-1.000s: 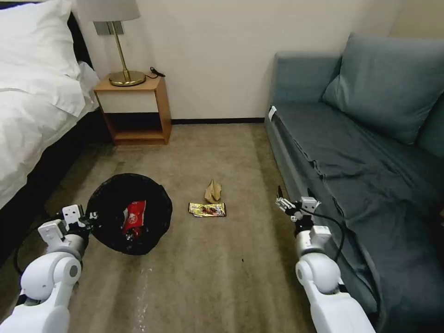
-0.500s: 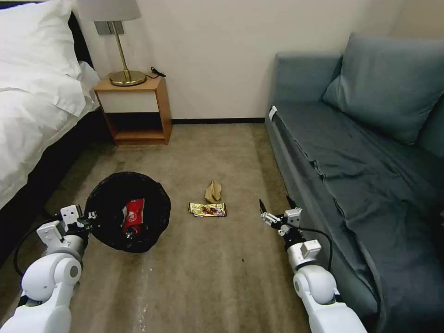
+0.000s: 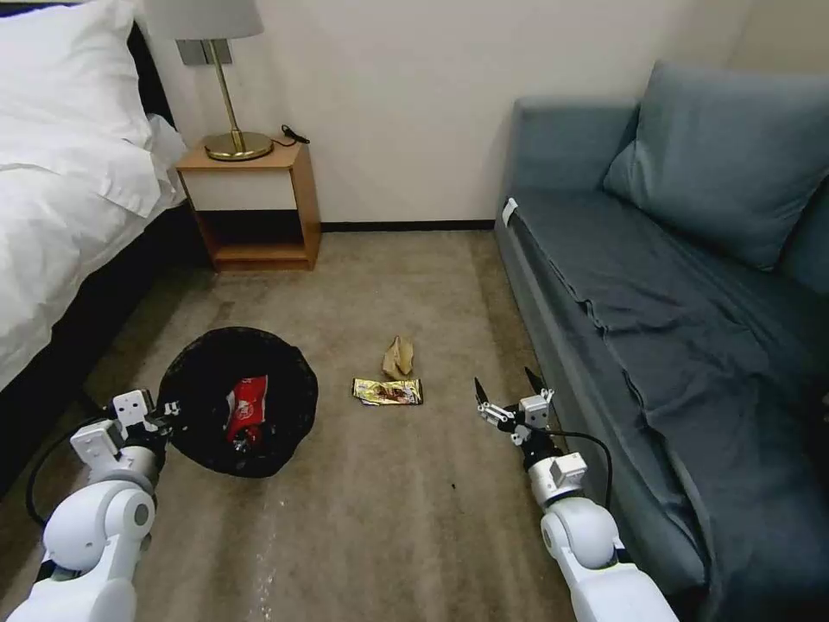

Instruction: Pick up the trash bin, then pick up the garbage on the floor and place it into the trash bin.

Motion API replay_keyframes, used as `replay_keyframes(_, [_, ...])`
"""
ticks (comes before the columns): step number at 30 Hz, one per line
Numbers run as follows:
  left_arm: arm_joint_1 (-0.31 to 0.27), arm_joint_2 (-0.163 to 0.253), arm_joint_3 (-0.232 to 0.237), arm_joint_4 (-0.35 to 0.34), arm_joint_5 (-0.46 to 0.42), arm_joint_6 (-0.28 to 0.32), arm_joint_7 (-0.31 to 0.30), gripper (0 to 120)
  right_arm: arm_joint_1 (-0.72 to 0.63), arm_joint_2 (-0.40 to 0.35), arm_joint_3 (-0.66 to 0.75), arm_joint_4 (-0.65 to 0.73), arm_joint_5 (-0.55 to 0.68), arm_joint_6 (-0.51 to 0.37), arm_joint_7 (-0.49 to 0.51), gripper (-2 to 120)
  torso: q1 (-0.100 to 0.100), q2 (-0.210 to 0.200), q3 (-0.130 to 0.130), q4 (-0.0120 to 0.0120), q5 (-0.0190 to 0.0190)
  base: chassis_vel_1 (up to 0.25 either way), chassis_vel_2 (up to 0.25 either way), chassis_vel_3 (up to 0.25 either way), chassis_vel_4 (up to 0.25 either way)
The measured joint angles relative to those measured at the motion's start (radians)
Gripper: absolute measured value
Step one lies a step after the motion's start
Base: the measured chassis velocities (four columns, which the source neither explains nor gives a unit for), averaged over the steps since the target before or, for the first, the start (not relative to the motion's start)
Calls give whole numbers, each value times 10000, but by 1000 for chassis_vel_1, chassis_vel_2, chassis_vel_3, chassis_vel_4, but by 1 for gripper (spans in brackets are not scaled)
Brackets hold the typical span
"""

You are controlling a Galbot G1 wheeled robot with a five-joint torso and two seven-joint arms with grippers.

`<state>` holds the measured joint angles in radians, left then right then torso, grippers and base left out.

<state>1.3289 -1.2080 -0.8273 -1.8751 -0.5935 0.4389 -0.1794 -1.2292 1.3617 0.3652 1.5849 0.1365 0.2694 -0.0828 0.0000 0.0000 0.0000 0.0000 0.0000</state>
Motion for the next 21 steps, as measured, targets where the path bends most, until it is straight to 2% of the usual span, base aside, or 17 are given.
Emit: replay_keyframes(21, [-177,-55,47,46,3,-29,-202,1,-287,53,215,82,-280,59,-254,100,0,0,0,-1,0,0,0,0,0])
